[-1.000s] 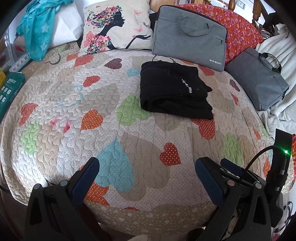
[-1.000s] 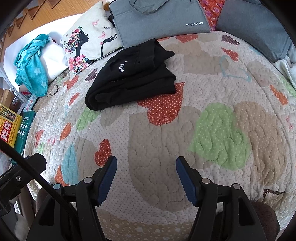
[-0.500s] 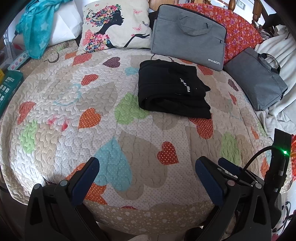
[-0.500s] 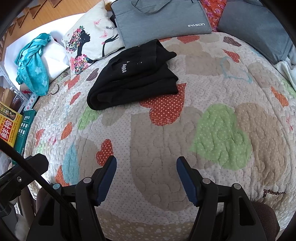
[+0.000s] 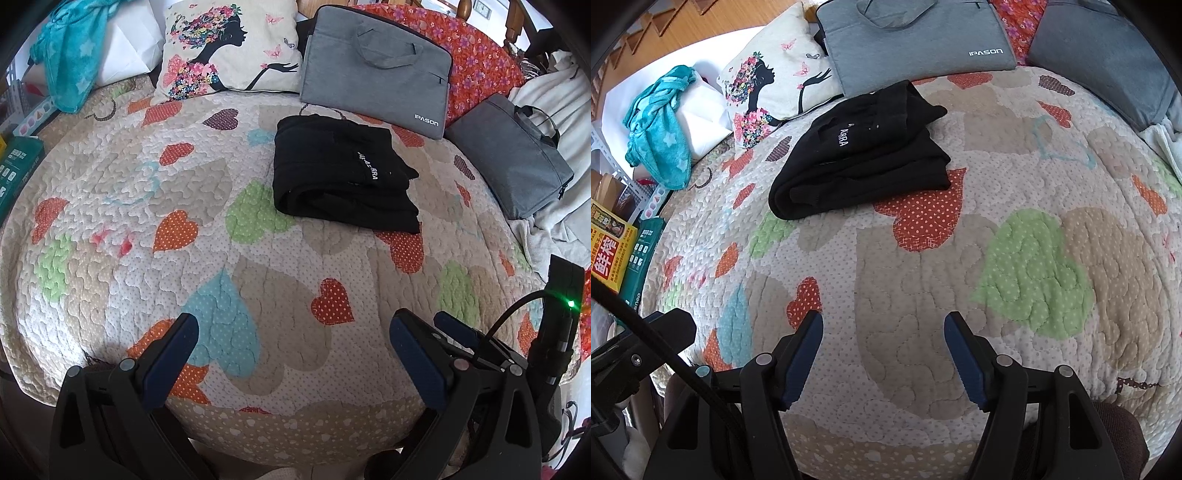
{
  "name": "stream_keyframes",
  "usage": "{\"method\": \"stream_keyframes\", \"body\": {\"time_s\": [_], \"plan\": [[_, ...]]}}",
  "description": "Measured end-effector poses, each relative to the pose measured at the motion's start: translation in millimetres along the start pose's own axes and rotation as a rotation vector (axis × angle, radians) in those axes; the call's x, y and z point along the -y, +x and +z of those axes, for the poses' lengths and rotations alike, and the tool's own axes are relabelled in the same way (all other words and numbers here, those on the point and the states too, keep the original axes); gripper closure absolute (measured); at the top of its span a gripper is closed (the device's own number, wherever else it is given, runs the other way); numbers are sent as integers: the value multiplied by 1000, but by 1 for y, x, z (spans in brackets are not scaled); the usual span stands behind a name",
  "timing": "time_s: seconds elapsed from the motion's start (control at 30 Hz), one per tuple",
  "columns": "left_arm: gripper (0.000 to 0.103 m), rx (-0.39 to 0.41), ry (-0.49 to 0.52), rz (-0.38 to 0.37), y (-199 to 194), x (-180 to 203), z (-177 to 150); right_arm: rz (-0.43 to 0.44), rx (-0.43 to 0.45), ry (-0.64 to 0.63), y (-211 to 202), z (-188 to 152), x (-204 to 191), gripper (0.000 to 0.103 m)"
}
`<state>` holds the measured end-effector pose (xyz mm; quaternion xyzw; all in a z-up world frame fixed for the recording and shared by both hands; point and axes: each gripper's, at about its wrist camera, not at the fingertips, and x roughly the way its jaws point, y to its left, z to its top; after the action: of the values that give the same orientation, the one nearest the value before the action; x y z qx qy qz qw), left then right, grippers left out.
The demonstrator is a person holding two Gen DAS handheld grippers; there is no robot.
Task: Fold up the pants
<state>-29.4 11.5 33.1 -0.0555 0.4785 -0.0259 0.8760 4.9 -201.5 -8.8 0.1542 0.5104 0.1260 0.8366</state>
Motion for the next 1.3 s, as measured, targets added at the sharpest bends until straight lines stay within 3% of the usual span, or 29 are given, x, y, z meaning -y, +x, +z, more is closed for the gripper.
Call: {"method": "stream_keyframes", "body": {"time_s": [1.3], "plan": [[0,-44,-27,-10,12,-7,-3,7,-15,2,7,-4,2,28]]}}
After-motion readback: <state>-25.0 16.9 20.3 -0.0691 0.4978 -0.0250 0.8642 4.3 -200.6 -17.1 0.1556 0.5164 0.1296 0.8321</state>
